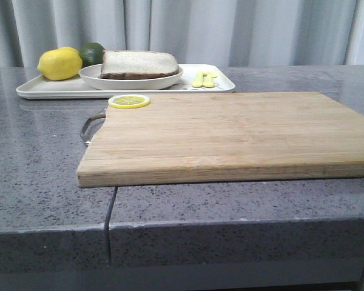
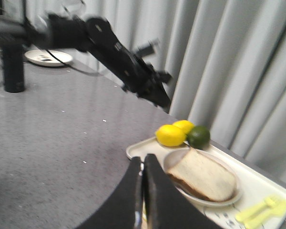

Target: Place bread and move sandwich to tray

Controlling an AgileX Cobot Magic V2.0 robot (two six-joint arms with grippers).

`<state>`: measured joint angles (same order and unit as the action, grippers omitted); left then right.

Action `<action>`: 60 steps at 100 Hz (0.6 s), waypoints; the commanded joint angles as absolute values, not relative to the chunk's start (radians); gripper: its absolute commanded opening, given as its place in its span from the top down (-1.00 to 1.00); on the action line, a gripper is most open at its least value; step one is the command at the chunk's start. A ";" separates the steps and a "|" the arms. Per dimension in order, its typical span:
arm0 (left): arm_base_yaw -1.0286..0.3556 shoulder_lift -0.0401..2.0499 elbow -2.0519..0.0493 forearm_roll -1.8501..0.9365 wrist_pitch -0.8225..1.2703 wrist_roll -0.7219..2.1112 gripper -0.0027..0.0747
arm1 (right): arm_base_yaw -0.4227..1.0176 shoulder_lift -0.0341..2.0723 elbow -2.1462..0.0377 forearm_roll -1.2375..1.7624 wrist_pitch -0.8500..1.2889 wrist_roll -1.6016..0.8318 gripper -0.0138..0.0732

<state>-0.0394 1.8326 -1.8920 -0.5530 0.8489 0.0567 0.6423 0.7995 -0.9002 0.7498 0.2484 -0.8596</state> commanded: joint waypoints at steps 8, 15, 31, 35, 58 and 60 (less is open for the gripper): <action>-0.112 1.657 -1.917 -0.454 0.809 0.066 0.98 | 0.641 0.711 -0.773 0.760 0.106 -0.871 0.82; -0.148 1.606 -1.904 -0.411 0.804 0.066 0.98 | 0.639 0.678 -0.718 0.760 0.106 -0.871 0.82; -0.202 1.486 -1.800 -0.372 0.778 0.068 0.98 | 0.639 0.598 -0.622 0.774 0.105 -0.870 0.82; -0.205 1.453 -1.759 -0.372 0.769 0.068 0.98 | 0.639 0.575 -0.600 0.784 0.100 -0.870 0.82; -0.223 1.226 -1.454 -0.366 0.646 0.121 0.98 | 0.639 0.433 -0.488 0.789 0.025 -0.870 0.82; -0.223 1.202 -1.433 -0.366 0.632 0.121 0.98 | 0.639 0.425 -0.480 0.789 0.022 -0.870 0.82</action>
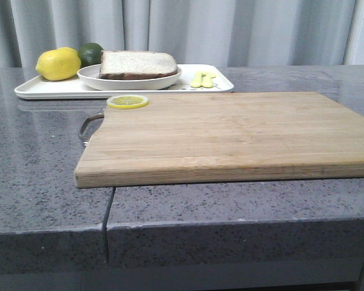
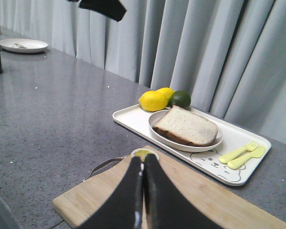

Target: Place bread and move sandwich to tray

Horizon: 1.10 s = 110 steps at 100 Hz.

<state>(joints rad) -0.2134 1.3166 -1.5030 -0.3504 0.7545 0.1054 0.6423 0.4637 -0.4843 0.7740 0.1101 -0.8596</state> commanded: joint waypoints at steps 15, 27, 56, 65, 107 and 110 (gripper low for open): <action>-0.223 1.027 -1.191 -0.347 0.510 0.130 0.98 | 0.639 0.348 -0.431 0.791 0.027 -0.870 0.82; -0.223 0.884 -1.011 -0.347 0.407 0.148 0.98 | 0.639 0.308 -0.394 0.797 0.027 -0.870 0.82; -0.223 0.544 -0.629 -0.358 0.385 0.148 0.98 | 0.639 0.228 -0.311 0.797 0.038 -0.870 0.82; -0.223 0.450 -0.545 -0.363 0.385 0.146 0.98 | 0.639 0.193 -0.283 0.797 0.030 -0.870 0.82; -0.223 0.179 -0.365 -0.358 0.386 0.146 0.98 | 0.639 0.135 -0.208 0.797 0.022 -0.870 0.82; -0.223 0.179 -0.365 -0.358 0.386 0.146 0.98 | 0.639 0.135 -0.208 0.797 0.025 -0.870 0.82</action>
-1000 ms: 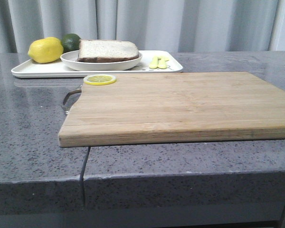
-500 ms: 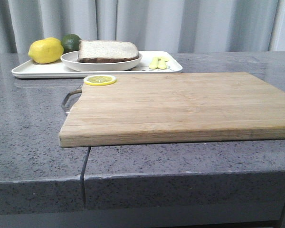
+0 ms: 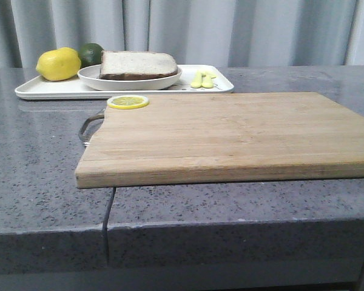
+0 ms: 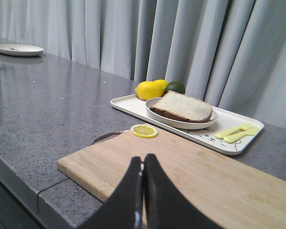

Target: Place bread and move sandwich to tray

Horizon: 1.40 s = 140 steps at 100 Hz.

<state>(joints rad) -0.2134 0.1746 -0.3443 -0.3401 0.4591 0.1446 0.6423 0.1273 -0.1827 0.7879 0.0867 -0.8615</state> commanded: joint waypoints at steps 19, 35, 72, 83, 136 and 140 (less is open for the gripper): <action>-0.223 0.179 -0.365 -0.358 0.384 0.146 0.98 | 0.639 0.135 -0.208 0.797 0.029 -0.870 0.82; -0.223 0.179 -0.365 -0.358 0.384 0.146 0.98 | 0.639 0.135 -0.208 0.797 0.029 -0.870 0.82; -0.181 0.156 -0.330 -0.259 0.305 0.146 0.98 | 0.639 0.135 -0.208 0.797 0.036 -0.870 0.82; -0.121 0.107 -0.269 -0.249 0.221 0.146 0.98 | 0.639 0.135 -0.208 0.797 0.036 -0.870 0.82; 0.038 -0.035 0.015 -0.081 0.146 -0.036 0.98 | 0.639 0.134 -0.208 0.797 0.039 -0.870 0.82; 0.038 -0.035 0.017 -0.080 0.171 -0.053 0.98 | 0.639 0.134 -0.208 0.797 0.039 -0.870 0.82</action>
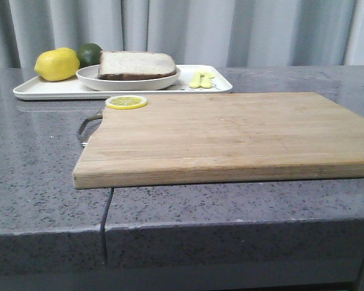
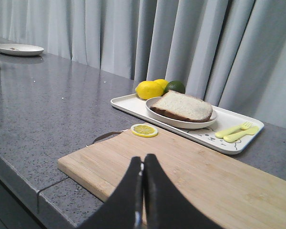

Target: Place bread and move sandwich to tray

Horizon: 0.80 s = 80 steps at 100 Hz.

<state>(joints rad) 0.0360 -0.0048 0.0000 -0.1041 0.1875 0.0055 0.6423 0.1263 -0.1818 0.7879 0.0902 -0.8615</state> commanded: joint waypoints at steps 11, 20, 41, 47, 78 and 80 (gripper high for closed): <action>0.038 -0.035 0.017 -0.082 0.268 -0.054 0.98 | 0.639 0.134 -0.208 0.797 0.039 -0.870 0.82; 0.038 -0.035 0.017 -0.082 0.268 -0.043 0.98 | 0.639 0.134 -0.208 0.797 0.039 -0.870 0.82; 0.038 -0.035 0.015 -0.090 0.273 -0.017 0.98 | 0.639 0.134 -0.208 0.797 0.039 -0.870 0.82; 0.038 -0.035 0.015 -0.090 0.275 -0.017 0.98 | 0.639 0.134 -0.208 0.797 0.039 -0.870 0.82; 0.038 -0.035 0.015 -0.090 0.275 -0.017 0.98 | 0.639 0.134 -0.208 0.797 0.039 -0.870 0.82; 0.038 -0.035 0.015 -0.090 0.275 -0.017 0.98 | 0.639 0.134 -0.208 0.797 0.039 -0.870 0.82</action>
